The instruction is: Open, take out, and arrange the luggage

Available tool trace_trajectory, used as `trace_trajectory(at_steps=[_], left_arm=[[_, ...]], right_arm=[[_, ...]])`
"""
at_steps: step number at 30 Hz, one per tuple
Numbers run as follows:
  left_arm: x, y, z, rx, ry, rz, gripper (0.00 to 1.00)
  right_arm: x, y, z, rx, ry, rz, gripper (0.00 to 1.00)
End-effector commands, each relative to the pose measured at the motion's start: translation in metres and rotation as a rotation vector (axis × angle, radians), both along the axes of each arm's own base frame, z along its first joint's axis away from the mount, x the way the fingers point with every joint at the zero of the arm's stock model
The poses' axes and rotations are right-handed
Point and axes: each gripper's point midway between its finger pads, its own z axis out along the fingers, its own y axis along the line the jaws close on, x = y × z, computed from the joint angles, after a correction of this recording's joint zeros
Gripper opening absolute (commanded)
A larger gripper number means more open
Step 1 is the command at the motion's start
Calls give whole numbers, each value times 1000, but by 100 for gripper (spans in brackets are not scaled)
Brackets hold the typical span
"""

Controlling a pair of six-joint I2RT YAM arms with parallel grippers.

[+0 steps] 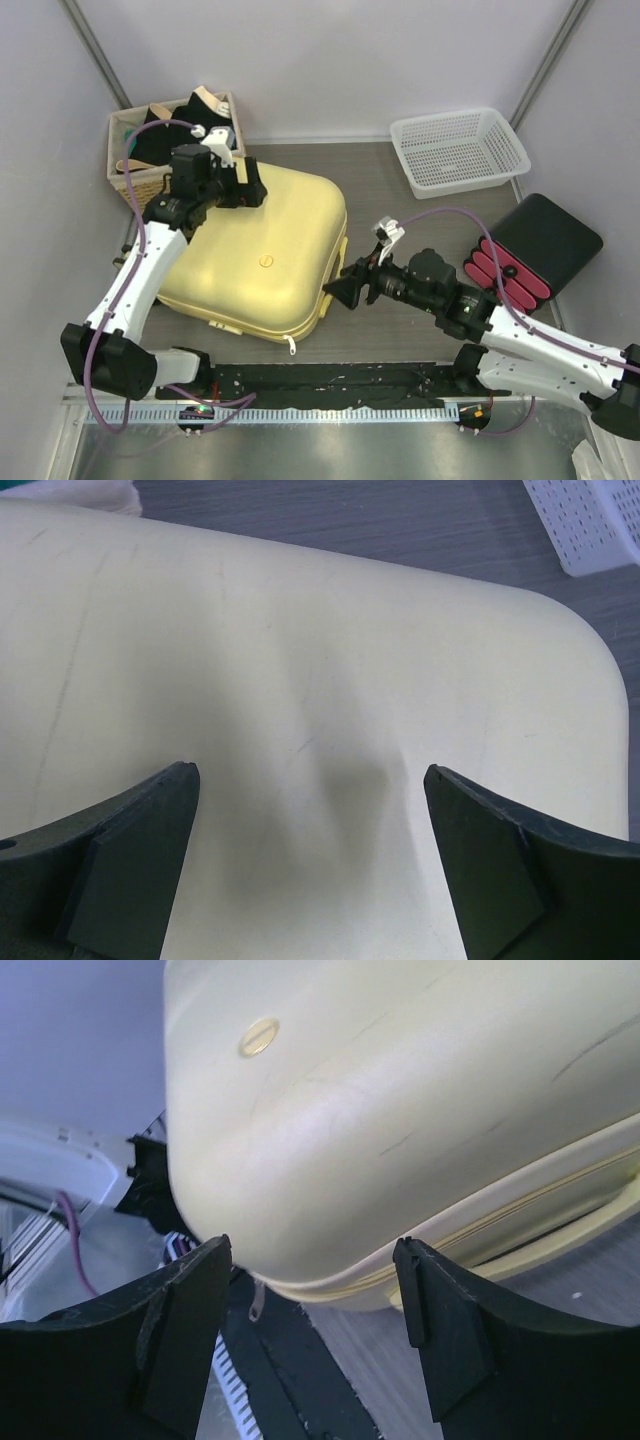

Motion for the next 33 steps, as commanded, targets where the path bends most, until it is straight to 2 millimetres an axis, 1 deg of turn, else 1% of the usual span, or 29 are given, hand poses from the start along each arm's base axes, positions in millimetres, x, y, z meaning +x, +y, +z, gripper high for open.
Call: trace_trajectory(at_steps=[1,2,3,4,6,7,8,10,11,12,13,15,16,17,18,19,20,21,23,27,31,33], left_arm=[[0,-8,1,40,-16,-39,100],[0,-5,0,45,-20,-30,100],[-1,-4,2,48,-34,-24,100],[-3,0,-4,60,-27,-13,100],[-6,3,-6,74,-33,-7,100],[-7,6,-14,87,-18,3,100],[-7,7,-15,93,-18,5,100],[-10,10,-19,109,-4,4,100],[-10,13,-20,120,0,16,100],[-10,14,-20,125,-1,22,100],[-12,15,-19,129,-3,25,100],[-13,18,-18,134,-15,36,100],[-14,19,-14,130,-28,39,100],[-13,19,-13,128,-39,40,100],[-14,18,-13,128,-39,38,100],[-14,18,-12,124,-41,38,100],[-15,18,-12,125,-36,36,100],[-14,19,-13,128,-36,39,100],[-15,19,-11,129,-38,37,100],[-17,18,-9,121,-45,36,100],[-18,18,-8,115,-51,37,100],[-18,18,-7,111,-56,37,100]], right_arm=[[-43,17,-34,-36,64,102,74],[-45,19,-37,-23,90,69,73],[-50,22,-37,-7,98,75,73],[-64,26,-43,-8,119,104,73],[-71,32,-49,3,169,96,73],[-74,34,-55,-1,185,94,73],[-82,38,-59,-5,197,112,73],[-85,50,-64,15,228,115,72],[-92,55,-68,20,245,124,71],[-92,62,-63,53,248,123,69],[-93,68,-81,23,279,114,68],[-96,77,-87,18,292,115,66],[-96,84,-91,4,297,119,65],[-96,88,-92,-3,295,121,65],[-97,94,-86,-4,291,125,64],[-95,96,-88,-14,290,115,63],[-94,99,-97,-39,301,98,62],[-93,99,-101,-58,307,91,61],[-92,103,-101,-58,313,84,60],[-93,108,-96,-43,299,83,59],[-93,115,-98,-65,292,83,57],[-94,119,-100,-79,286,82,52]])
